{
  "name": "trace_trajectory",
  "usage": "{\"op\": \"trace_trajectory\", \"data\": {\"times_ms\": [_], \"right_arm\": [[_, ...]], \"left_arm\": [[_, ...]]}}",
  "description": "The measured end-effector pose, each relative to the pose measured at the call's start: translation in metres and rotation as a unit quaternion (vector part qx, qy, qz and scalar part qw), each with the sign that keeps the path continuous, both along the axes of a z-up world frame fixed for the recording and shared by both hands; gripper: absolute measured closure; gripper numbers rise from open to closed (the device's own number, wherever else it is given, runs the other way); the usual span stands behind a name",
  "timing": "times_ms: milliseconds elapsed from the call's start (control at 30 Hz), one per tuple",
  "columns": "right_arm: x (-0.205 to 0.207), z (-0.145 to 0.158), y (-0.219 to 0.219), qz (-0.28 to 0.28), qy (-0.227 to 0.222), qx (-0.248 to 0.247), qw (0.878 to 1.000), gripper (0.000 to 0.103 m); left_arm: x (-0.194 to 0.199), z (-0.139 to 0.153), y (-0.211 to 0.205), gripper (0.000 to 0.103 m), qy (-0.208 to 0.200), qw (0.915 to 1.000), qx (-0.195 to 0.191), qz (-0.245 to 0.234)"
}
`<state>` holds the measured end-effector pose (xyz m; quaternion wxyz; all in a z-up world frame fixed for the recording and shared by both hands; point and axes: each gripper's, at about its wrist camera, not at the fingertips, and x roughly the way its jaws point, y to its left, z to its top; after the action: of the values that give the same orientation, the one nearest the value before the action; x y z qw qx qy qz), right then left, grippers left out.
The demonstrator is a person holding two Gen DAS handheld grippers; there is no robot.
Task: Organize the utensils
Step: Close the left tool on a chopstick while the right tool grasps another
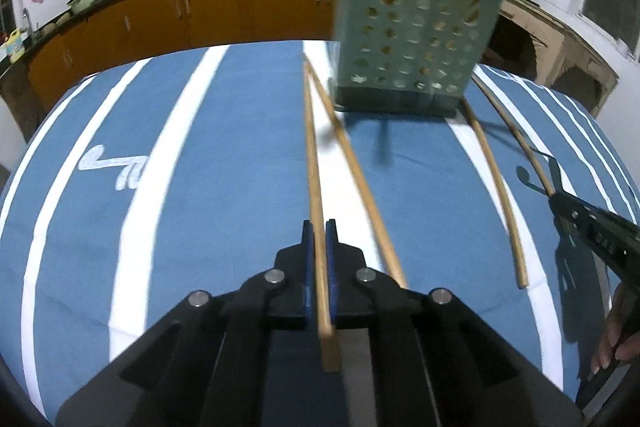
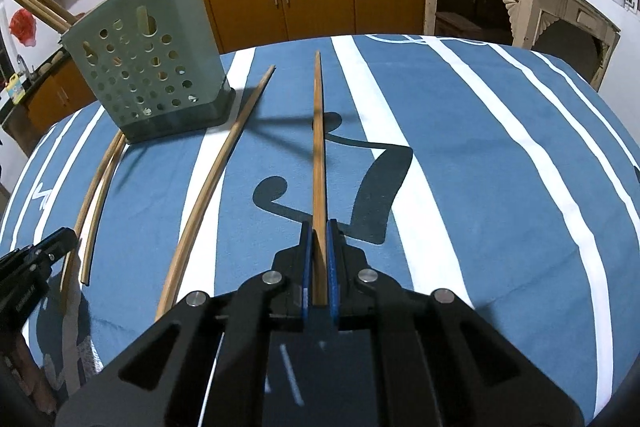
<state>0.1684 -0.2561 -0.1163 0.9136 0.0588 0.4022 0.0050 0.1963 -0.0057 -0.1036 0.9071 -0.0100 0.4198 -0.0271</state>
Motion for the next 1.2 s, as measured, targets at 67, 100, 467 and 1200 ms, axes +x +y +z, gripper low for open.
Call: {"op": "trace_trajectory", "data": {"times_ms": [67,100,467,1200], "right_arm": [[0.000,0.000,-0.001,0.001,0.000,0.002,1.000,0.095],[0.000,0.000,-0.001,0.001,0.000,0.002,1.000,0.095],[-0.003,0.000,-0.012,-0.007,0.000,0.008,1.000,0.095],[-0.004,-0.001,-0.010,-0.005,0.001,0.001,1.000,0.094]], "left_arm": [[0.001,0.000,0.009,0.096,0.000,1.0000,-0.003,0.009],[0.003,0.000,0.017,0.096,0.000,0.9998,-0.003,0.018],[0.008,0.000,0.067,0.090,0.015,0.9987,-0.038,0.030],[-0.005,-0.002,0.059,0.088,0.012,0.9998,0.002,0.015]]}}
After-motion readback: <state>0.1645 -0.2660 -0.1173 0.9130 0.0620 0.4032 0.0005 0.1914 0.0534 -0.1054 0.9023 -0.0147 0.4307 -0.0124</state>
